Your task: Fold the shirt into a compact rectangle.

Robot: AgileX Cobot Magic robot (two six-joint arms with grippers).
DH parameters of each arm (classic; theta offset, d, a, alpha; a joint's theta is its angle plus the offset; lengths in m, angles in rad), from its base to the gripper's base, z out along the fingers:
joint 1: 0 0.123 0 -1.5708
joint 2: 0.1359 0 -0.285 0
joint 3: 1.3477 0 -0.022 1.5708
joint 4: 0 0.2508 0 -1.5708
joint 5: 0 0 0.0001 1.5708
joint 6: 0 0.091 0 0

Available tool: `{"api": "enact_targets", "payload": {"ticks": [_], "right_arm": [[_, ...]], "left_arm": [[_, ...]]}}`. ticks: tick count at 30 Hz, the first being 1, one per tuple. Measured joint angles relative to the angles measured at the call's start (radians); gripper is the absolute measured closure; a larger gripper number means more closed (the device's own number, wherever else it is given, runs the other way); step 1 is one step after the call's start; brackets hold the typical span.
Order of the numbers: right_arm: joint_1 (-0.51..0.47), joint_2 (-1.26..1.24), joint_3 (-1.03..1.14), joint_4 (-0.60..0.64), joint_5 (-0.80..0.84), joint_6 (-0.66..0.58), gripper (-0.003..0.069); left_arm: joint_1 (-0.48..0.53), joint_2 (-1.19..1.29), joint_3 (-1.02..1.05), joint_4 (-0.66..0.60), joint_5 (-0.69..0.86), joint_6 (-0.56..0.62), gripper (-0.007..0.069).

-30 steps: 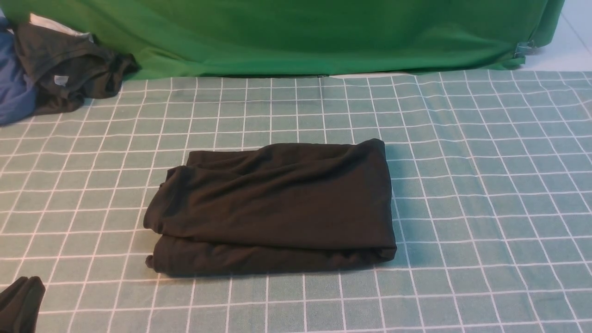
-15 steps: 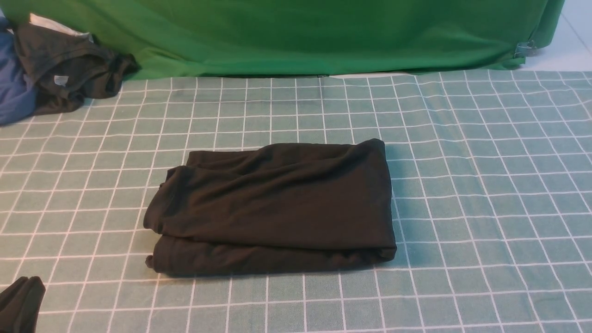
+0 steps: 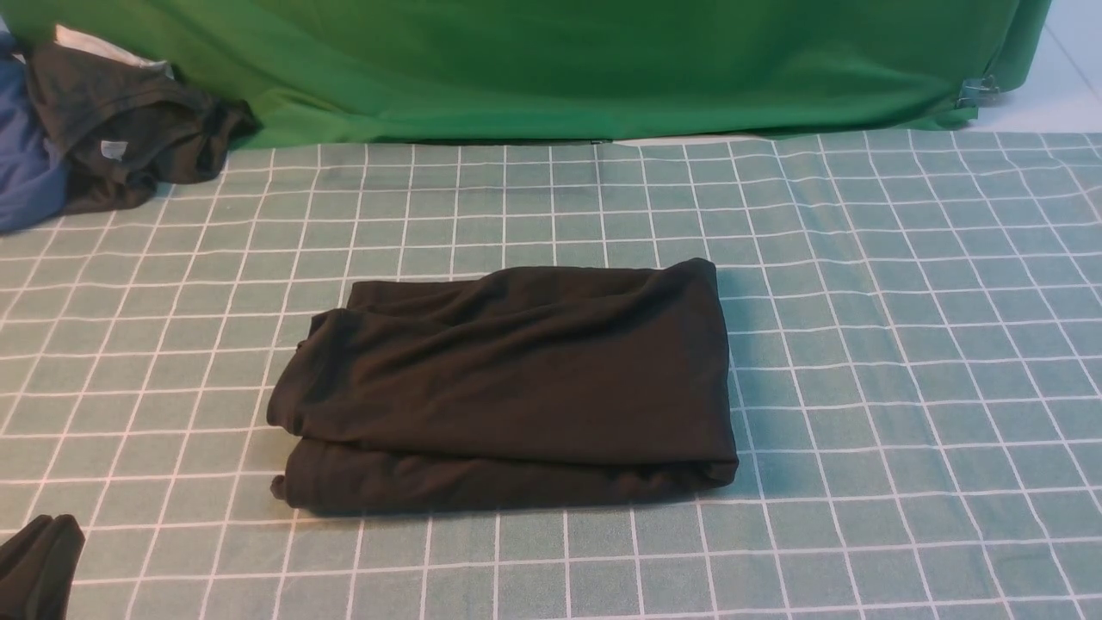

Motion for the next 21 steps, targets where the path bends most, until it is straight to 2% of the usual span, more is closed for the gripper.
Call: {"api": "enact_targets", "payload": {"ticks": [14, 21], "right_arm": [[0.0, 0.0, 0.0, 0.0, -0.001, 0.0, 0.0421], [0.0, 0.0, 0.0, 0.0, -0.001, 0.0, 0.0421]], "left_arm": [[-0.001, 0.0, 0.0, 0.0, 0.0, 0.0, 0.0612], [-0.049, 0.0, 0.0, 0.009, 0.0, 0.0, 0.0612]]}}
